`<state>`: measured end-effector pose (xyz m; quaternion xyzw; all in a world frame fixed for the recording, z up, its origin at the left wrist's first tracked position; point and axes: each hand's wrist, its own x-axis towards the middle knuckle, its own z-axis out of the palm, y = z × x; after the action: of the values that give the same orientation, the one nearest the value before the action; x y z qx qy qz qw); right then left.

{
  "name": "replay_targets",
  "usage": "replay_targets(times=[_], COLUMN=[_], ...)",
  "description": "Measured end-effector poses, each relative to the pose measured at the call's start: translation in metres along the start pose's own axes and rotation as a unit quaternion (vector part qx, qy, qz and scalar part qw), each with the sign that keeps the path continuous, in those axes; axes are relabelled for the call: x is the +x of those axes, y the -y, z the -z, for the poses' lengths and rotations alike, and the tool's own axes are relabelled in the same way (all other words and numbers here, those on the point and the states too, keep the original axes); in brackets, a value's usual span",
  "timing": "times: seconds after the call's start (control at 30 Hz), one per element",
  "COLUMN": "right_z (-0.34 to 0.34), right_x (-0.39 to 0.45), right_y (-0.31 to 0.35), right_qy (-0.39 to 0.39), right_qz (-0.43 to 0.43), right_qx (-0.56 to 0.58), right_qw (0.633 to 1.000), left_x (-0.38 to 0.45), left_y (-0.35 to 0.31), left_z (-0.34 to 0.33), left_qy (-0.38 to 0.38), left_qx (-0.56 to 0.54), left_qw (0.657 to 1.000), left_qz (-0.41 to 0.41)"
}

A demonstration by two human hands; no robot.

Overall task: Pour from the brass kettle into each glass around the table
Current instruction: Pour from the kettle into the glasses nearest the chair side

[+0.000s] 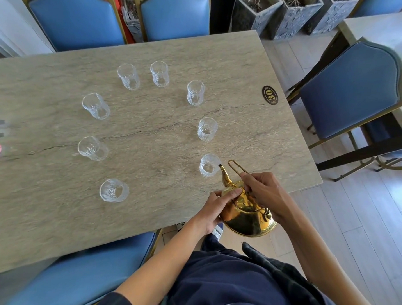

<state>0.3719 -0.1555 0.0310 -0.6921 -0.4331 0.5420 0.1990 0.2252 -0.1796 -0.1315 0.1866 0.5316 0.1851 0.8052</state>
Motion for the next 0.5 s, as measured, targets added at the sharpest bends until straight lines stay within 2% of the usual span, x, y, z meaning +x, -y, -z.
replay_targets(times=[0.5], right_z=[-0.002], right_x=[-0.003], right_y=[0.001], right_qy=[-0.001], right_qz=[-0.001], right_qx=[-0.009], right_qw=[1.000], left_x=[-0.021], left_y=[-0.009], left_z=[-0.006], left_qy=[0.025], left_qx=[-0.013], left_qw=[1.000], left_qz=[-0.012])
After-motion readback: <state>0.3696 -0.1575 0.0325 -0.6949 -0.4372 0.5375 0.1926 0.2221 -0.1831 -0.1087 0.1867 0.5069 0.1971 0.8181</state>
